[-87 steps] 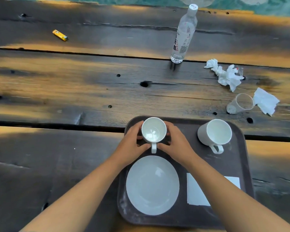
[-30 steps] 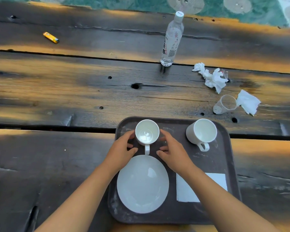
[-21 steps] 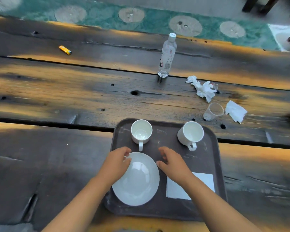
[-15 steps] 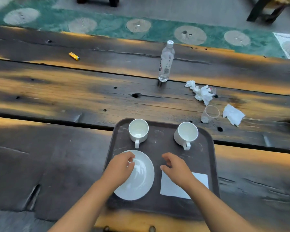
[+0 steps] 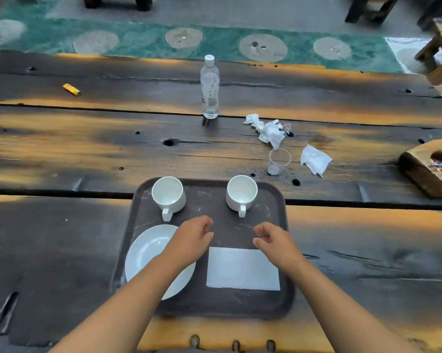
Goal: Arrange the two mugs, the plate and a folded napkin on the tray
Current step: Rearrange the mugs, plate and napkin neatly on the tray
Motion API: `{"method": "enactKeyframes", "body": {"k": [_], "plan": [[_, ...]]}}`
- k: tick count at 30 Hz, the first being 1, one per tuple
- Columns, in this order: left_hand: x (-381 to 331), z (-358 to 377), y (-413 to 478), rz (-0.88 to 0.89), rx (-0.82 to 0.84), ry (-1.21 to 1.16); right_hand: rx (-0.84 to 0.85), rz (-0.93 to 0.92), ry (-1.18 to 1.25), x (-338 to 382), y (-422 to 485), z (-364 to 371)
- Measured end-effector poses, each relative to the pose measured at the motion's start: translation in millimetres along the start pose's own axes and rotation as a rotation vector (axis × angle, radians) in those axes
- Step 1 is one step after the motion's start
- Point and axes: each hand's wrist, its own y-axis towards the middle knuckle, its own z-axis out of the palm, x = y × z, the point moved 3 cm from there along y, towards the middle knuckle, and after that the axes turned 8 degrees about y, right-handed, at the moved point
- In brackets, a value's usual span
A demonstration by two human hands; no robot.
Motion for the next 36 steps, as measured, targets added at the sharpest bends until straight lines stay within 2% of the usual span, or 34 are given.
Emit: {"method": "enactKeyframes", "body": {"k": [5, 14, 25, 36], "plan": [[-13.1, 2.8, 29.8, 0.022, -0.005, 0.092, -0.039, -0.013, 0.033, 1.1, 20.1, -18.1], [-16.7, 11.1, 76.1, -0.043, 0.034, -0.14, -0.095, -0.068, 0.078, 15.7, 63.1, -25.0], [-30.7, 28.0, 107.5, 0.006, 0.049, -0.39, 0.109, -0.164, 0.206, 24.3, 97.9, -19.8], [-33.0, 30.4, 114.8, 0.002, 0.089, -0.425, 0.103, -0.222, 0.219, 25.1, 104.7, -14.2]]}}
